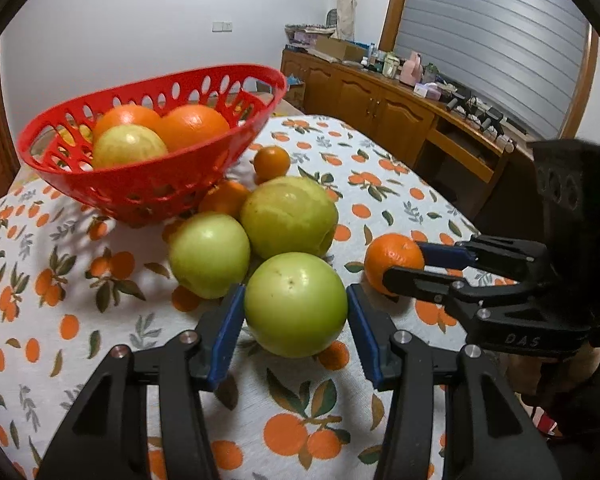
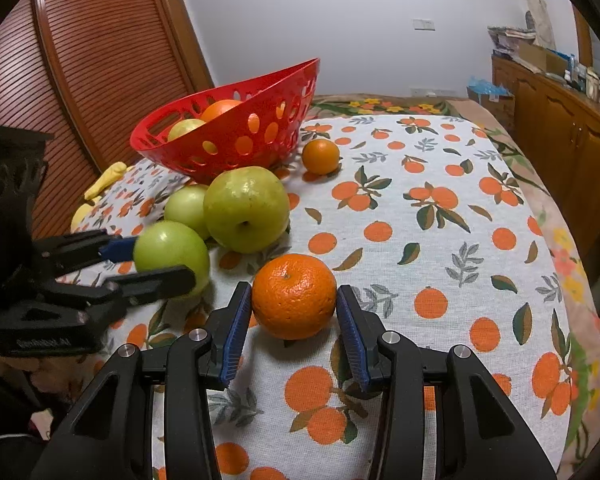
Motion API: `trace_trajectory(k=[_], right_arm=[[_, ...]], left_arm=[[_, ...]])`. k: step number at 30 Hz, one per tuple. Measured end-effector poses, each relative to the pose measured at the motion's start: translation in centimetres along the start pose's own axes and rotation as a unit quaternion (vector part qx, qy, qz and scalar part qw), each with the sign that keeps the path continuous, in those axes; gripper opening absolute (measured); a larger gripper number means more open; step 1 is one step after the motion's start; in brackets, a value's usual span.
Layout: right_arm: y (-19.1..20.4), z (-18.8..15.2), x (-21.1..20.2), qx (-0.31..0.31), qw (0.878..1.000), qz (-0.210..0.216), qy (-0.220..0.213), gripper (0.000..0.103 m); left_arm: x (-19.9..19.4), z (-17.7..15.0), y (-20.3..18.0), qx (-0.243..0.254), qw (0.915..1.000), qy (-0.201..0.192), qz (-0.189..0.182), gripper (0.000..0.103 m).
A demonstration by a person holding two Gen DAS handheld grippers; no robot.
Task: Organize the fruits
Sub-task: 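Grasp a green apple with the left tool while the right tool grasps the mandarin, then carry the green apple over the basket while the right tool drops the mandarin in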
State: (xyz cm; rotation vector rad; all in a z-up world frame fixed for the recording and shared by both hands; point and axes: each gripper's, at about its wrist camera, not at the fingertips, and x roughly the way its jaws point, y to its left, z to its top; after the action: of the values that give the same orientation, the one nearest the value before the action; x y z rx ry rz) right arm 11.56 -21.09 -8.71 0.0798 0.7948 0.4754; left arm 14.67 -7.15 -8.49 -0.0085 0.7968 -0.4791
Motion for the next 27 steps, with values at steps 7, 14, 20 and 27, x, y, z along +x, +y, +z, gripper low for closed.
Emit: trace_trajectory(k=[7, 14, 20, 27], right_arm=[[0.3, 0.1, -0.7, 0.001, 1.0, -0.001, -0.01, 0.043], [1.6, 1.4, -1.9, -0.013, 0.999, 0.012, -0.027, 0.043], [3.0, 3.6, -2.7, -0.032, 0.999, 0.017, -0.041, 0.043], [3.9, 5.7, -2.9, -0.045, 0.997, 0.019, -0.052, 0.043]], left_arm=[[-3.0, 0.5, 0.3, 0.003, 0.9997, -0.024, -0.001, 0.05], [-5.3, 1.4, 1.0, 0.003, 0.9988, -0.048, 0.01, 0.05], [-6.6, 2.3, 2.0, -0.003, 0.9977, -0.064, 0.023, 0.05], [-7.9, 3.0, 3.3, -0.01, 0.996, -0.08, 0.039, 0.05]])
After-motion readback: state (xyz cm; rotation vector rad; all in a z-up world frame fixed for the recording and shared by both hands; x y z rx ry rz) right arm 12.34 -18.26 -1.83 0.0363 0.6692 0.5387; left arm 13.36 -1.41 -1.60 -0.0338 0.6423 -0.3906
